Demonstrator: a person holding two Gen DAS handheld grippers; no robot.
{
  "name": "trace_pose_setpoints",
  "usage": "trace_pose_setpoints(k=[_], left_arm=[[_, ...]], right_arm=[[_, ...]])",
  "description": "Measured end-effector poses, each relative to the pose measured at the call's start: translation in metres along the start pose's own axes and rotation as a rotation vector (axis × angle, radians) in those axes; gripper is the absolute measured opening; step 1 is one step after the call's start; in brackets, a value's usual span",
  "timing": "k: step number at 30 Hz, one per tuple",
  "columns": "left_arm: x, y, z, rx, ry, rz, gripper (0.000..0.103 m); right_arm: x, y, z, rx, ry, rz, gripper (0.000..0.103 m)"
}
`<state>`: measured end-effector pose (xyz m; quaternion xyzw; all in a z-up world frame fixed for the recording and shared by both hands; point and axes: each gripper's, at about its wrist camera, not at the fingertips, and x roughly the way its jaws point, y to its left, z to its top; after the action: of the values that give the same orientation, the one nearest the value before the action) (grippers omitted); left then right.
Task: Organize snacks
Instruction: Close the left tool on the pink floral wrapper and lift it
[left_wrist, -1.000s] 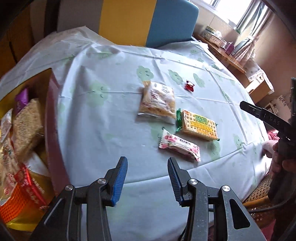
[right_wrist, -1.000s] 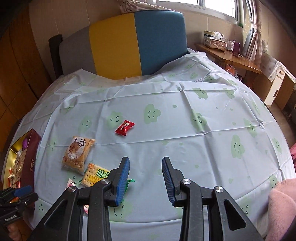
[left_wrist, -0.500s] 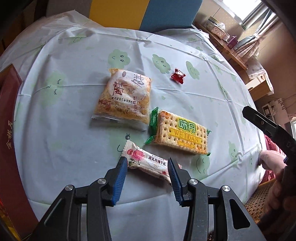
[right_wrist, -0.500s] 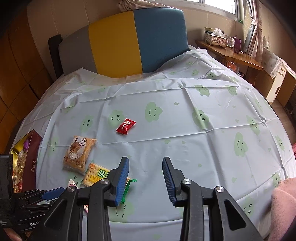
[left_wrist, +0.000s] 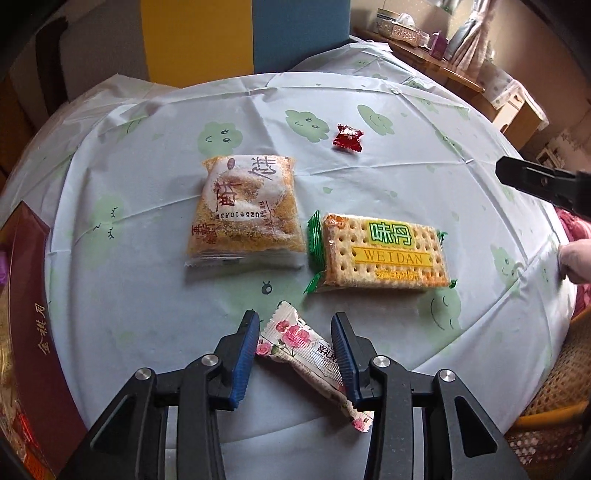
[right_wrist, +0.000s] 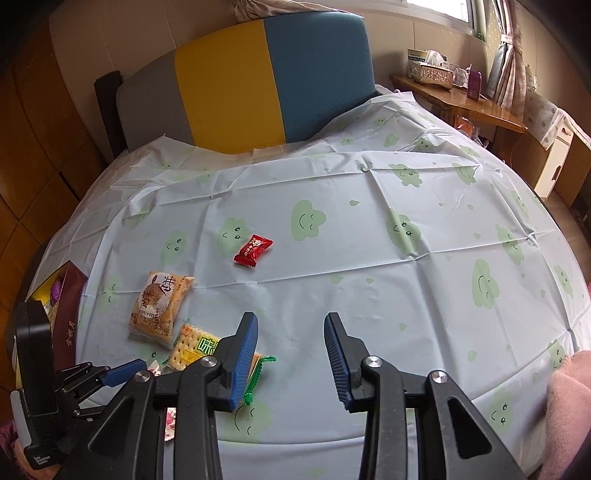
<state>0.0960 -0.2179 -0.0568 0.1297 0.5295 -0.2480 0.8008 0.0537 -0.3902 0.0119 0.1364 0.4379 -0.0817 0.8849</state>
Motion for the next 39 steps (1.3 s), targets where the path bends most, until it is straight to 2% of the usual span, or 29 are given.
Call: trace_pose_setpoints(k=[7,29,34,39], left_arm=[[-0.001,-0.005,-0.01,0.049,-0.021,0.052,0.042],[-0.013,0.018,-0.025,0.105,-0.023,0.043,0.043],[-0.019,0.038,-0.029,0.047,0.006,0.0,0.045],[-0.028,0.06,-0.037,-0.096,0.037,-0.067,0.046]], right_arm=[[0.004,-0.002,-0.001,0.005,0.02,-0.021,0.038],[0.008,-0.006,-0.003,0.011,0.038,-0.058,0.038],[0.008,-0.006,-0.003,0.01,0.039,-0.062,0.038],[0.007,-0.006,-0.003,0.013,0.036,-0.063,0.038]])
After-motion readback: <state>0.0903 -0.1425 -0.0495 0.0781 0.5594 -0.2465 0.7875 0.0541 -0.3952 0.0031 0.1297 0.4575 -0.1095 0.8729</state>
